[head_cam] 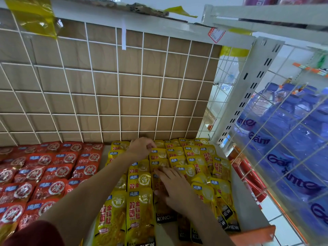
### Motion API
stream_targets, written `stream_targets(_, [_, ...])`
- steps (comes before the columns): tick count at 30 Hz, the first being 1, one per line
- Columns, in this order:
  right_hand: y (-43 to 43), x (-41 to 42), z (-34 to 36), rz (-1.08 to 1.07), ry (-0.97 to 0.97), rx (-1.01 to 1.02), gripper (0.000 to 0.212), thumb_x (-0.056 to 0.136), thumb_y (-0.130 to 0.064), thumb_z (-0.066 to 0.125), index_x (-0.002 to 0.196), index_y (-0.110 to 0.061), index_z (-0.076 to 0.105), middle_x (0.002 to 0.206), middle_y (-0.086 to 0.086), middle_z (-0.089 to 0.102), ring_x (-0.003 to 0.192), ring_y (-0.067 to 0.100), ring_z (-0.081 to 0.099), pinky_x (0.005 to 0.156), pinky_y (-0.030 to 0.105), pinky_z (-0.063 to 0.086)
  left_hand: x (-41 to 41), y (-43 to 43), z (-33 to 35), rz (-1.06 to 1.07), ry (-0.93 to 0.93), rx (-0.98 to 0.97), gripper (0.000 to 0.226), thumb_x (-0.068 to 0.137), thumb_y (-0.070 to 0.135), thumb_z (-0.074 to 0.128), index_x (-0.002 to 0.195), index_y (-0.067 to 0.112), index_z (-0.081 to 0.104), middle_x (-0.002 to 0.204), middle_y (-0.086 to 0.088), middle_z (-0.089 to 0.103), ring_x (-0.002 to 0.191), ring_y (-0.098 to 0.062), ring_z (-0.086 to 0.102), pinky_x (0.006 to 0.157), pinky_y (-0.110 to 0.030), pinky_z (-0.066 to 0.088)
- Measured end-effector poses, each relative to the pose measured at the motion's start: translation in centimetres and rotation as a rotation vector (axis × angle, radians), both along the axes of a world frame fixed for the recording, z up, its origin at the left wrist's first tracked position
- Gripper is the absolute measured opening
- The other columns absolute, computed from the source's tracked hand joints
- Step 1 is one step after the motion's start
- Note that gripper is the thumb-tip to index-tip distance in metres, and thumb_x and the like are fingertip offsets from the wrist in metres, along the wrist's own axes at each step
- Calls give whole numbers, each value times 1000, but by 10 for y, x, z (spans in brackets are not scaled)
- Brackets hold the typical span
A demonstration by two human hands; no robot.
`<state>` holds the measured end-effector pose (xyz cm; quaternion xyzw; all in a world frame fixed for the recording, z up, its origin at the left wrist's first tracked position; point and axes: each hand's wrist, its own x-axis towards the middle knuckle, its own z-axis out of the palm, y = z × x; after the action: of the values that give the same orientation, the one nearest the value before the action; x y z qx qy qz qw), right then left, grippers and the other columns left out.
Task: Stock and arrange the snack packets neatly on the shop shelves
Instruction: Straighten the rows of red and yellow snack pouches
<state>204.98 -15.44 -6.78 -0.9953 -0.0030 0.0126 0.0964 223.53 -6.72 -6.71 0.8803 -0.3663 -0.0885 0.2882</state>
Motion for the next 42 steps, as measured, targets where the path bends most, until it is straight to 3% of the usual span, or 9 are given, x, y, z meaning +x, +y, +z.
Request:
stream_targets(5, [2,-3,3,-26,-18,32,61,95,-44,39,148,-23,16,154,-2,14,143,14,8,109,24,-11,-9,3,6,4,-85,-11,23,89,19,60,111,24,64,116,4,61,110,-15,54,101,-36,36])
stream_targets(12, [4,-4,-1,-35,-45,13,89,70,-61,4,147,-20,19,153,0,20,143,15,14,109,24,-13,-36,16,6,-199,-180,160,32,94,33,52,126,30,54,140,8,41,132,-15,30,108,-33,18])
stream_targets(23, [6,-24,16,-157,-69,-14,68,89,-50,25,148,-18,18,155,-1,17,143,17,15,108,26,-11,-52,22,10,-162,-148,189,37,98,32,44,135,31,47,144,8,37,137,-18,25,115,-39,8])
stream_targets(25, [10,-30,17,-176,-28,-65,68,83,-55,29,139,-17,41,146,2,39,134,17,38,112,37,11,-54,25,8,-152,-158,171,37,98,32,42,135,29,47,144,7,37,137,-18,27,114,-38,13])
stream_targets(27, [12,-31,11,-220,46,-102,63,77,-58,30,115,-21,63,122,1,62,109,15,62,100,40,36,-57,28,7,-140,-159,177,39,99,34,40,138,30,43,148,7,33,138,-17,25,113,-35,14])
stream_targets(31, [14,-30,11,-189,133,-53,75,77,-56,19,131,-15,51,139,7,48,127,22,47,107,44,14,-63,33,5,-205,-165,236,42,102,34,31,144,34,32,154,11,20,143,-12,11,115,-36,4])
stream_targets(34, [17,-28,17,-171,98,-109,70,81,-54,22,132,-14,50,140,8,46,128,21,46,108,42,14,-64,32,5,-265,-173,303,43,103,35,25,145,35,27,157,11,13,144,-12,4,116,-39,0])
stream_targets(37, [14,-28,11,-109,48,-98,61,95,-45,36,147,-15,22,155,5,15,143,18,14,110,32,-11,-63,29,5,-280,-194,347,43,103,36,24,146,35,25,157,11,9,145,-12,1,116,-40,0])
stream_targets(42, [13,-29,7,-106,32,-77,70,91,-55,22,148,-15,18,156,4,12,144,18,11,107,32,-15,-64,29,4,-277,-190,357,43,102,37,25,146,35,25,157,12,9,145,-12,1,116,-41,-1])
